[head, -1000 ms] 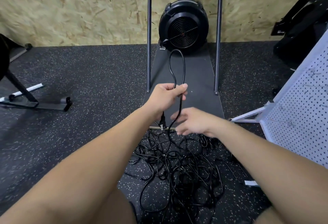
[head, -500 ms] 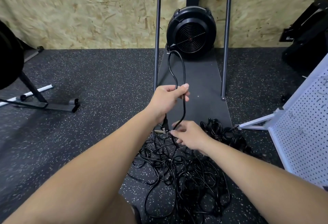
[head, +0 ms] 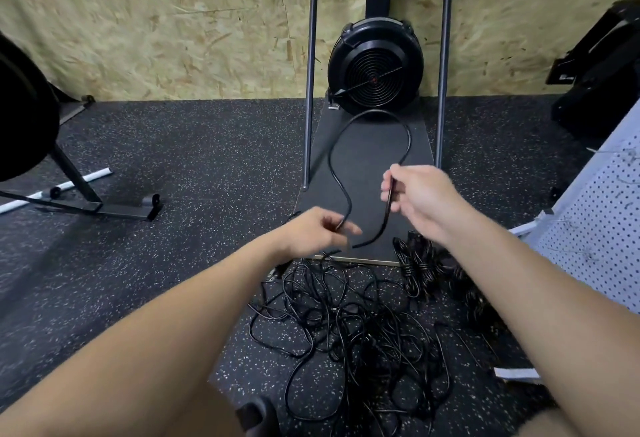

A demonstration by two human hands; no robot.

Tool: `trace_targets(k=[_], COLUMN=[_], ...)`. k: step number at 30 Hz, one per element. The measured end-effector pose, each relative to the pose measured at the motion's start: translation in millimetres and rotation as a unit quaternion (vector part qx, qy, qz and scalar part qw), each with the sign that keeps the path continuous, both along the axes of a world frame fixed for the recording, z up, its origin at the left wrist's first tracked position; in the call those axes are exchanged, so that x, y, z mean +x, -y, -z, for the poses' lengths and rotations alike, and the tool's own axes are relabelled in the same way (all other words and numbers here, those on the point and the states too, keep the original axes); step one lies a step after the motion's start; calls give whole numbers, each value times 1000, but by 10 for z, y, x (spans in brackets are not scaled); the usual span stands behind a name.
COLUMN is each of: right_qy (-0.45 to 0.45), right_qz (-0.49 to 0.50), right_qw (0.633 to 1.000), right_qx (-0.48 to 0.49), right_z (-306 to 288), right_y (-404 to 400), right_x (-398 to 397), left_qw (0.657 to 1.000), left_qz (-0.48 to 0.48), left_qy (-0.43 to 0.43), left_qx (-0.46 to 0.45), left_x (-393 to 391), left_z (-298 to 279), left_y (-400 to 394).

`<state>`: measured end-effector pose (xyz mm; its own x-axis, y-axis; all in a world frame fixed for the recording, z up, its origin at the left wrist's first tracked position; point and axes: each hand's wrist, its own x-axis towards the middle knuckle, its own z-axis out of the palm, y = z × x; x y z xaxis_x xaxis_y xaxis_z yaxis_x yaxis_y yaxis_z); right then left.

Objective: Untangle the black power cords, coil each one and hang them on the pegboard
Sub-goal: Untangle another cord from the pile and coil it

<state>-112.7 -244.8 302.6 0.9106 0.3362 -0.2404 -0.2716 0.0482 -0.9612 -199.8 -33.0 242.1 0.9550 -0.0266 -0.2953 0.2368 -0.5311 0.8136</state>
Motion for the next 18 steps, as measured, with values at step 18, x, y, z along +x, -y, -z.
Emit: trace_targets(k=[18], right_qy=[137], right_qz=[-235], right_qw=[904], right_qx=[-329], right_z=[277], right_y=[298], right_x=[-148], left_qw=[970], left_qz=[-123], left_qy=[127], left_qx=[-168], left_x=[122], left_z=[-389], left_y=[405])
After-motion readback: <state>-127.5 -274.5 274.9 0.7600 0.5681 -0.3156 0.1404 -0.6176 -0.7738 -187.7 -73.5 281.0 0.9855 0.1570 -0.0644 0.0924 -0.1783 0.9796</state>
